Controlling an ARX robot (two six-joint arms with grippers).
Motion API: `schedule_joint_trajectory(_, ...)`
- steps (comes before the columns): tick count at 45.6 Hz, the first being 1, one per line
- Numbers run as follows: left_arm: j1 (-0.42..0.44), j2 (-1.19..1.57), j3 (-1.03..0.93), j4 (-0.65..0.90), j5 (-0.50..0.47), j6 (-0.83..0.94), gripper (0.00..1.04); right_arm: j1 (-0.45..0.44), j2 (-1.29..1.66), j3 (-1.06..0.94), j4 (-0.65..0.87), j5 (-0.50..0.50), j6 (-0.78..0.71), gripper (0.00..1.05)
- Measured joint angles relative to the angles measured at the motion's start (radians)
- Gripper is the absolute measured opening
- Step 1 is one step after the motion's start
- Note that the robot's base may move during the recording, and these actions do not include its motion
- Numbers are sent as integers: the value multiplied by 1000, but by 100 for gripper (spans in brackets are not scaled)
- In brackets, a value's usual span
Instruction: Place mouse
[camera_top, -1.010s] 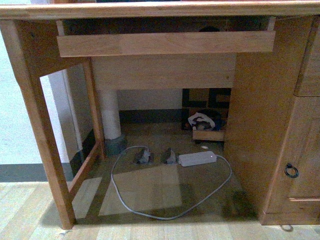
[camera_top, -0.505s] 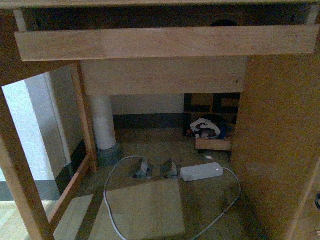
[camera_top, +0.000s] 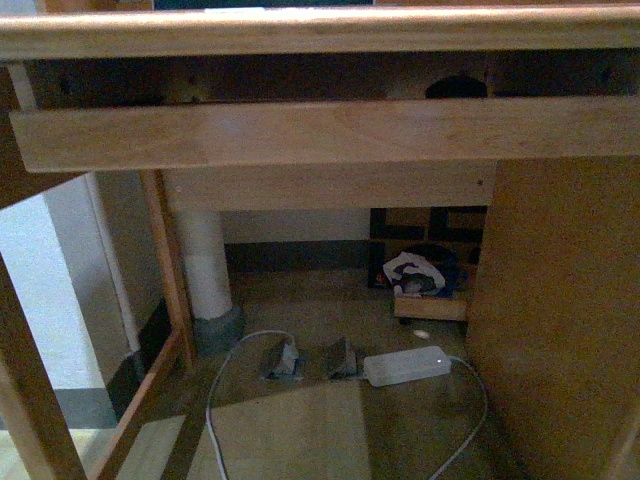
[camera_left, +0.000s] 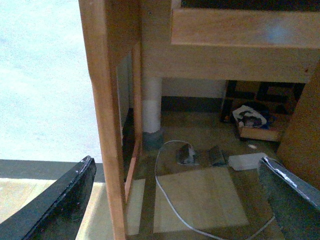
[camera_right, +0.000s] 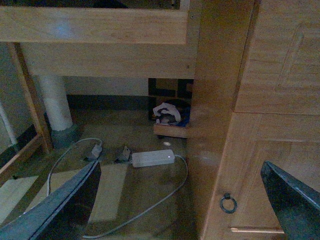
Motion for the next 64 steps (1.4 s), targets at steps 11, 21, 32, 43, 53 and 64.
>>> schedule_joint_trajectory(11, 0, 0, 0, 0, -4, -1, 98, 0, 0, 0, 3, 0, -3, 98)
schedule_joint_trajectory(21, 0, 1, 0, 2, -6, -1, 98, 0, 0, 0, 10, -2, -3, 98)
schedule_joint_trajectory(32, 0, 0, 0, 1, -3, -1, 98, 0, 0, 0, 3, 0, -3, 98)
schedule_joint_trajectory(43, 0, 0, 0, 0, -3, -1, 98, 0, 0, 0, 3, 0, -3, 98)
schedule_joint_trajectory(53, 0, 0, 0, 0, -3, -1, 98, 0, 0, 0, 3, 0, -3, 98)
schedule_joint_trajectory(64, -157, 359, 35, 306, -38, -93, 98, 0, 0, 0, 3, 0, -3, 98)
